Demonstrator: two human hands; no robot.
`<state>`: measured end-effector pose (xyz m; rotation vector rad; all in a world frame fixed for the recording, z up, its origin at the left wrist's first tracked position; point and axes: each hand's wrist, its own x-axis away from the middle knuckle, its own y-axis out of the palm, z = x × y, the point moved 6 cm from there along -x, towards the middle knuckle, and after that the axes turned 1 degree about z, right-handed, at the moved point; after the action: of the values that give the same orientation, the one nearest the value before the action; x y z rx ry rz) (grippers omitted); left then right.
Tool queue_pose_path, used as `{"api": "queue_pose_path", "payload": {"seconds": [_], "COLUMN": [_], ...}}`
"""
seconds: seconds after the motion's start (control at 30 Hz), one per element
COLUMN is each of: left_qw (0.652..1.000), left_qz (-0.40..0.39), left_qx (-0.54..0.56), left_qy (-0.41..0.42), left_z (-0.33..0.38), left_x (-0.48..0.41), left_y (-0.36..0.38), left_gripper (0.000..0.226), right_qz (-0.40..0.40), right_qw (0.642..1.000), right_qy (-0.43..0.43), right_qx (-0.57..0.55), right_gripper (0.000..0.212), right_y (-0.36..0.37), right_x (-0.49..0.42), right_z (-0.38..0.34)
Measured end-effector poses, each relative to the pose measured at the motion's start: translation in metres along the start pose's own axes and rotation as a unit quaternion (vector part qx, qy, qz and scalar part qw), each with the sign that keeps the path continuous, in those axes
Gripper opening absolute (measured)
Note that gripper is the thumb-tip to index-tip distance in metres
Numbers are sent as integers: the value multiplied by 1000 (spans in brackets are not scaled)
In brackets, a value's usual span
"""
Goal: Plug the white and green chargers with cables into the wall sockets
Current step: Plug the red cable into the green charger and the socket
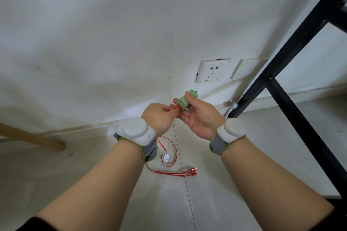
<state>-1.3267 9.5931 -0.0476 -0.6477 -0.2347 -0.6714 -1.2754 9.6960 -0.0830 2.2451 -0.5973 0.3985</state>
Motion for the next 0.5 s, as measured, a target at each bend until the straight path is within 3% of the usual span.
{"api": "queue_pose_path", "payload": {"seconds": [0.37,0.5], "left_qw": [1000,999], "left_qz": [10,14], "left_qx": [28,39], "left_qy": [9,18], "left_z": [-2,-2], "left_x": [5,5], "left_y": [3,9], "left_gripper": [17,25], "right_qz": [-18,-51], "right_qw": [999,995], "right_qy": [-22,-37], "right_qx": [38,77], "right_gripper": [20,12], "right_y": [3,9], "right_x": [7,11], "right_z": [-6,-15]}}
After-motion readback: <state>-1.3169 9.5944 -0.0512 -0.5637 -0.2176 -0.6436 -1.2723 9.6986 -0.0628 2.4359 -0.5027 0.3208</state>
